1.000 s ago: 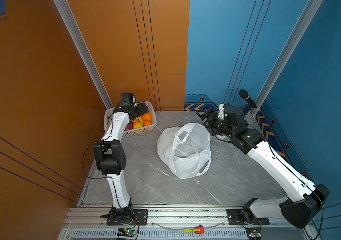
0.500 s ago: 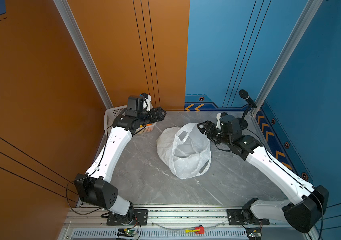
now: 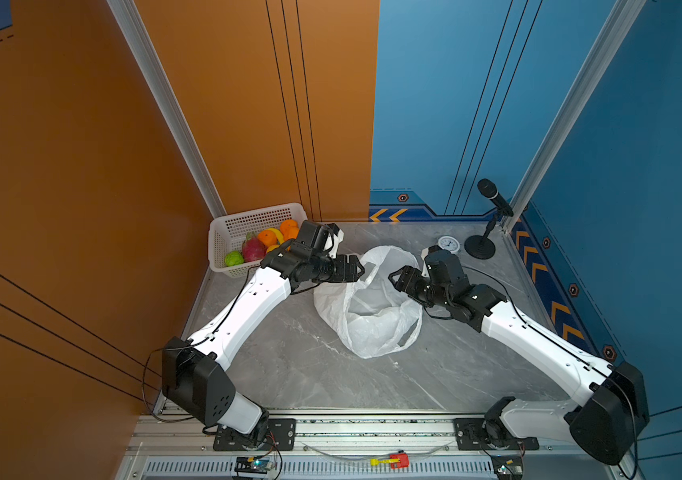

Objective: Untie the knot of the plastic bag and take out the fruit
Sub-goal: 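Return the left gripper to pinch the bag rim while the right reaches into the bag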

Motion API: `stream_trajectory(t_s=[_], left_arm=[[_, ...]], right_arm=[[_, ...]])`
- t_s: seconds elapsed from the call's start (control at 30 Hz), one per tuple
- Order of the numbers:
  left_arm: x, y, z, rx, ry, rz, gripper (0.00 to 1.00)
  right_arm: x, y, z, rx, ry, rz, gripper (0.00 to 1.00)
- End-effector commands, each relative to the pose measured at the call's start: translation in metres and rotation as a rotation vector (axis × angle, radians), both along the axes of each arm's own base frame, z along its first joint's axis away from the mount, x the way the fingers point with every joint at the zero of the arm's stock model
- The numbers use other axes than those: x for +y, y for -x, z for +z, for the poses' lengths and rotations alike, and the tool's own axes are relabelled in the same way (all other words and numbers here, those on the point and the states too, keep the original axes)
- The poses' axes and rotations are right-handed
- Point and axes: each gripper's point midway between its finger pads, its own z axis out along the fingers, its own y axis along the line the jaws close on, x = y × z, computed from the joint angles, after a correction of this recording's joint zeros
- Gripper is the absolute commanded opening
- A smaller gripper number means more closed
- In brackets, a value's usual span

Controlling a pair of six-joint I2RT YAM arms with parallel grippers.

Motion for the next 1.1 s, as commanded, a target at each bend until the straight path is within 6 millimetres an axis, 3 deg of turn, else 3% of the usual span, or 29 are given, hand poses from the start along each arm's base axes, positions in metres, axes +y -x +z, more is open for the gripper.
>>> stream_trajectory(t_s=[0.0, 0.1, 0.23, 0.33, 0.4, 0.63, 0.73, 0.97, 1.07], left_arm=[[-0.01, 0.007, -0.017, 0.048, 0.004, -0.074, 0.84], [-0.02, 0.01, -0.02, 0.081, 0.046, -0.139, 0.72], [-0.01, 0.002, -0.015, 0.068, 0.046, -0.105, 0.44], [0.002, -0.003, -0.004, 0.049, 0.034, -0.061, 0.19], [0.008, -0.006, 0.005, 0.03, 0.029, -0.033, 0.1], [0.036, -0.007, 0.02, -0.041, -0.077, 0.06, 0.04], [0.037, -0.003, 0.026, -0.083, -0.086, 0.027, 0.04], [0.055, -0.003, 0.016, -0.103, -0.163, 0.066, 0.02], [0.05, -0.003, 0.019, -0.098, -0.146, 0.06, 0.02]], right_arm=[[0.011, -0.008, -0.013, -0.033, 0.026, 0.009, 0.71], [0.028, -0.012, -0.018, -0.046, 0.018, 0.034, 0.71], [0.047, -0.021, -0.029, -0.072, 0.034, 0.048, 0.71], [0.073, -0.019, -0.038, -0.099, 0.031, 0.08, 0.72], [0.083, -0.023, -0.041, -0.128, 0.031, 0.073, 0.71], [0.115, -0.029, -0.057, -0.216, 0.028, 0.042, 0.71], [0.13, -0.035, -0.073, -0.206, 0.006, 0.046, 0.72], [0.164, -0.048, -0.116, -0.178, -0.048, 0.048, 0.71], [0.176, -0.054, -0.127, -0.162, -0.079, 0.053, 0.71]])
